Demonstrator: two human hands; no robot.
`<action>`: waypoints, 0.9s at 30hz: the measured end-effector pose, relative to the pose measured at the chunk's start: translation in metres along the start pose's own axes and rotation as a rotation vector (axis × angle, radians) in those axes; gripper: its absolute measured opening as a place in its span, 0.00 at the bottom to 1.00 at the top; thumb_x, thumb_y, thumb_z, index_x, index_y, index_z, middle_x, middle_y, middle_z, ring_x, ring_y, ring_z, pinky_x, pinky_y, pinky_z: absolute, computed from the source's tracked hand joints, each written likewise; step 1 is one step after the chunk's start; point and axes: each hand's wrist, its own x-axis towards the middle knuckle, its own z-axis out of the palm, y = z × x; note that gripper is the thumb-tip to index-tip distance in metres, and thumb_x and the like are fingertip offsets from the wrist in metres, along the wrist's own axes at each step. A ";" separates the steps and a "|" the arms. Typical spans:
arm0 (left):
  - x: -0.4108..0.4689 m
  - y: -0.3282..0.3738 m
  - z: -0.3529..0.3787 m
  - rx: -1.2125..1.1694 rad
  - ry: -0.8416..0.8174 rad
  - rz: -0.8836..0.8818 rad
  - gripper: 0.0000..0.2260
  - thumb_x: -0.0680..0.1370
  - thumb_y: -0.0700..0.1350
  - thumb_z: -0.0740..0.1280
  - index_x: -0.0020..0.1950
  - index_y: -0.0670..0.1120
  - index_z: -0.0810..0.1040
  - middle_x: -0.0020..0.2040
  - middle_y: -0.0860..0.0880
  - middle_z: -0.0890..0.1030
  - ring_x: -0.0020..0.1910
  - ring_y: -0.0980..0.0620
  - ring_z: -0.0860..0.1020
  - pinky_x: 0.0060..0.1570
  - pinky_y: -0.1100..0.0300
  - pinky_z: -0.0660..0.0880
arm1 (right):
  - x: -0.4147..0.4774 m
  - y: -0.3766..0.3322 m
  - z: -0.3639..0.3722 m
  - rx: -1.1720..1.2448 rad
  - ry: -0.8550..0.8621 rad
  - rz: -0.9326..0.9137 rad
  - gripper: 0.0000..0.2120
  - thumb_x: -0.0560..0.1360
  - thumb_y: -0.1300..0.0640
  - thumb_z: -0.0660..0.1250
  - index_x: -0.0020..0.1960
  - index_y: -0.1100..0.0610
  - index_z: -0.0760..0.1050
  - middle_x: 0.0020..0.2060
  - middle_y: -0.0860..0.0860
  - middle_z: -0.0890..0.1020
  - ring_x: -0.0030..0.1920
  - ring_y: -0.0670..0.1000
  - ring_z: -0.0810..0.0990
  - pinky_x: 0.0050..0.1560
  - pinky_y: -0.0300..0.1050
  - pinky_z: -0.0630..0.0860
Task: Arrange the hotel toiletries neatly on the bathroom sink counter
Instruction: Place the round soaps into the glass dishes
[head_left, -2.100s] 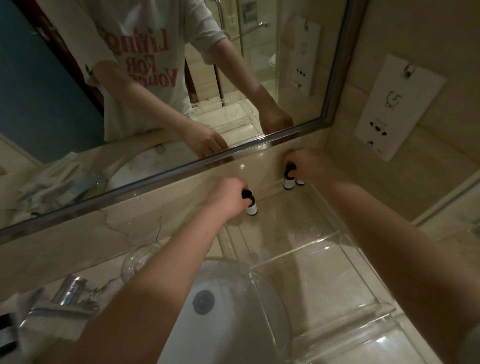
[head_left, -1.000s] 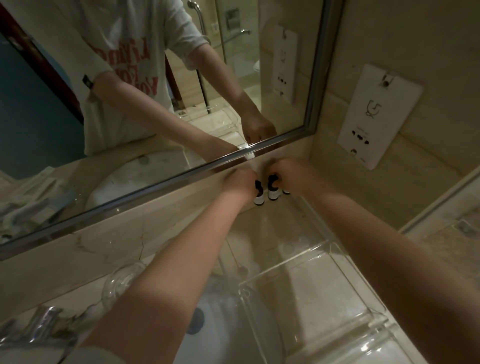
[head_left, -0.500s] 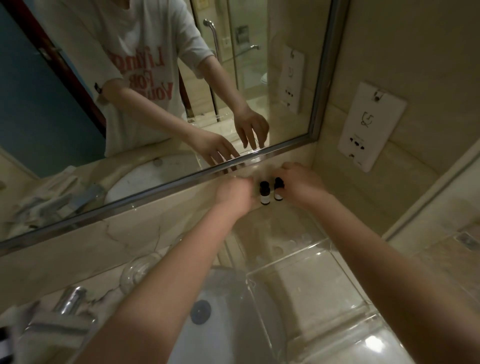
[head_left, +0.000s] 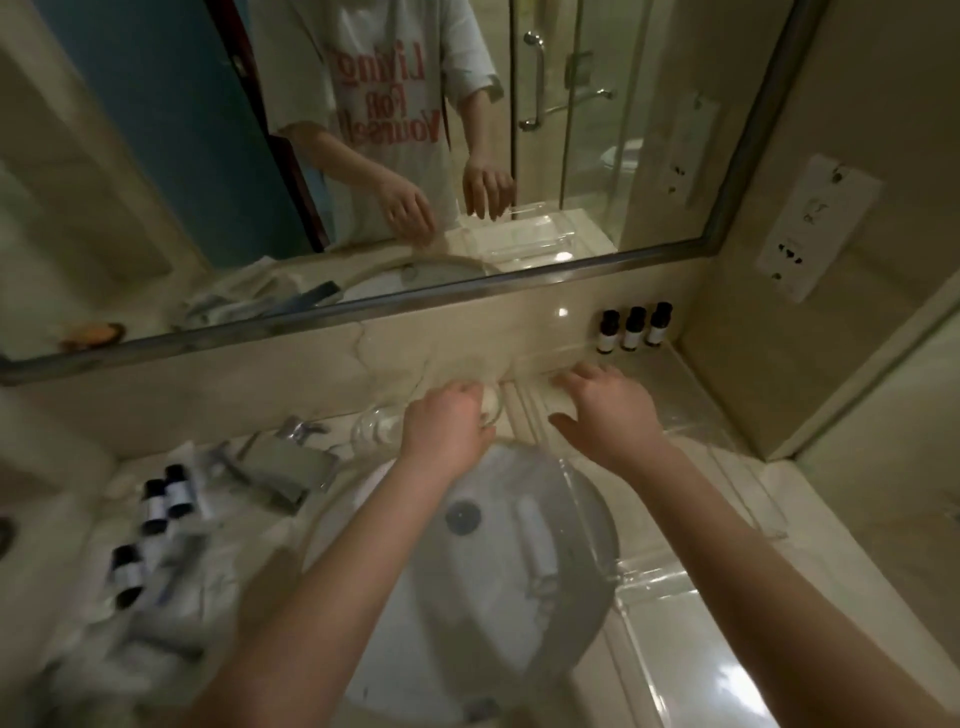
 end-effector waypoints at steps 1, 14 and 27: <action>-0.015 -0.011 0.004 -0.010 -0.007 -0.020 0.21 0.75 0.53 0.64 0.66 0.48 0.70 0.60 0.44 0.76 0.59 0.42 0.76 0.54 0.52 0.73 | -0.007 -0.014 0.005 0.004 -0.020 -0.008 0.22 0.74 0.48 0.65 0.66 0.52 0.70 0.60 0.52 0.76 0.60 0.56 0.73 0.54 0.50 0.73; -0.174 -0.174 0.048 -0.102 -0.072 -0.364 0.16 0.76 0.53 0.63 0.58 0.45 0.76 0.57 0.45 0.77 0.58 0.44 0.74 0.53 0.52 0.73 | -0.057 -0.209 0.083 0.047 -0.253 -0.302 0.21 0.75 0.48 0.62 0.67 0.52 0.69 0.62 0.52 0.74 0.60 0.56 0.73 0.56 0.49 0.71; -0.283 -0.334 0.059 -0.238 -0.125 -0.736 0.21 0.75 0.52 0.67 0.64 0.43 0.74 0.65 0.42 0.72 0.63 0.43 0.72 0.61 0.53 0.71 | -0.019 -0.370 0.137 0.141 -0.408 -0.579 0.18 0.75 0.49 0.63 0.63 0.52 0.73 0.57 0.54 0.77 0.56 0.57 0.76 0.55 0.50 0.75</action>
